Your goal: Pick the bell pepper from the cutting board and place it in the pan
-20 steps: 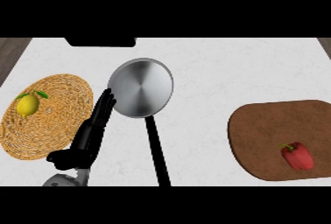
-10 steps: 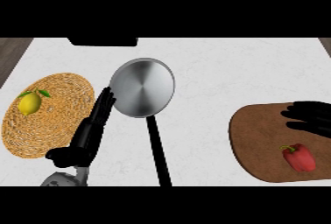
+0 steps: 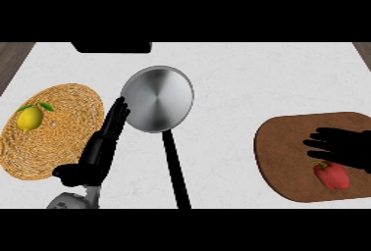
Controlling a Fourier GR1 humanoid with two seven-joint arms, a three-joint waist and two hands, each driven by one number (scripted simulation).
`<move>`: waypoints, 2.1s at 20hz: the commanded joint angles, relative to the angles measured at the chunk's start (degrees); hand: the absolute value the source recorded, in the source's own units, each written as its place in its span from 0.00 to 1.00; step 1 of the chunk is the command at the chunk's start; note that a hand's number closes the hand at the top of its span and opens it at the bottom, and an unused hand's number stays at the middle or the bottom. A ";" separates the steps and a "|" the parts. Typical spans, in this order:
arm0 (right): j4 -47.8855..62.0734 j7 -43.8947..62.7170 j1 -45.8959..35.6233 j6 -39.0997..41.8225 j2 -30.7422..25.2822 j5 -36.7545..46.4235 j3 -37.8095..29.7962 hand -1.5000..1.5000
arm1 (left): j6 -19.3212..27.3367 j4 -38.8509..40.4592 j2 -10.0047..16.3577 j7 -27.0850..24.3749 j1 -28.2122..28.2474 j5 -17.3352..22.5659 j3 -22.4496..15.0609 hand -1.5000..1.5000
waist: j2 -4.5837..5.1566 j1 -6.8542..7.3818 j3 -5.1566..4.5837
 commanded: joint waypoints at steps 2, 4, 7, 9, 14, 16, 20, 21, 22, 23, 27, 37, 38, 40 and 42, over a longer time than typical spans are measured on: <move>5.07 -4.06 -2.86 1.93 3.46 5.24 0.22 0.00 | -0.15 2.28 -2.68 -0.64 -0.55 -2.26 1.18 0.50 | -0.08 -0.34 -0.06; 7.60 -5.75 -3.00 0.87 4.88 5.74 -0.82 0.00 | -2.17 -0.21 -1.36 1.28 0.79 -1.37 2.24 0.50 | -0.10 -0.28 -0.06; 6.31 -4.01 -0.79 0.61 6.45 6.05 -1.00 0.00 | 1.48 -0.73 -4.97 2.87 -0.36 -4.96 0.14 0.50 | -0.13 -0.49 -0.05; 7.72 -6.82 -2.32 2.99 5.24 3.67 -2.46 0.00 | -1.24 -3.48 -2.35 5.05 0.21 -3.31 1.79 0.50 | -0.15 -0.34 -0.05; 11.63 -4.94 -5.64 2.52 11.25 7.42 -0.61 0.00 | -3.33 -1.67 -3.33 2.11 1.10 -3.84 3.63 0.50 | -0.10 -0.27 -0.06; 18.43 -7.07 -6.97 -2.17 12.00 10.97 0.13 0.00 | -2.76 -3.56 -3.16 3.16 3.08 -5.09 2.96 0.50 | -0.06 0.03 -0.04; 17.84 -3.90 -5.07 -3.78 15.57 14.86 1.53 0.00 | -3.29 -0.92 -6.07 -0.42 4.55 -6.53 1.97 0.50 | -0.10 -0.27 -0.05; 16.35 -1.30 -8.38 2.09 15.76 14.78 1.28 0.00 | -5.87 -2.00 -3.48 3.09 0.97 -4.14 5.64 0.50 | -0.11 -0.27 -0.07; 16.29 -1.20 -6.44 -1.49 17.66 16.37 2.12 0.00 | -6.31 -0.48 -3.79 -0.42 5.02 -5.08 4.69 0.50 | -0.12 -0.30 -0.07; 19.14 -2.27 -9.31 -0.38 16.66 17.93 3.04 0.00 | -5.17 -1.65 -4.29 -0.95 4.19 -5.67 4.92 0.50 | -0.09 -0.08 -0.06; 20.24 -5.60 -9.64 -7.36 16.82 22.62 5.95 1.00 | -7.27 0.60 -3.57 1.01 1.09 -4.12 6.97 0.50 | -0.04 -0.15 -0.05; 19.58 -9.79 -6.98 -14.11 17.06 20.33 0.52 1.00 | -6.66 -0.18 -5.19 1.87 1.39 -6.06 6.87 0.50 | -0.12 -0.60 -0.05; 22.09 -8.74 -8.18 -16.48 19.41 20.56 0.21 1.00 | -5.10 1.77 -7.81 -1.54 3.09 -7.96 4.53 0.50 | -0.03 -0.38 -0.04; 21.84 -12.34 -8.93 -15.39 18.23 15.58 -3.04 1.00 | -6.28 0.90 -5.72 0.81 2.19 -6.55 6.70 0.50 | -0.04 -0.46 -0.03; 17.54 -11.70 -8.01 -15.81 18.03 12.72 -5.38 1.00 | -6.60 -0.99 -5.99 -0.82 5.43 -6.81 5.45 0.50 | -0.25 -0.66 -0.05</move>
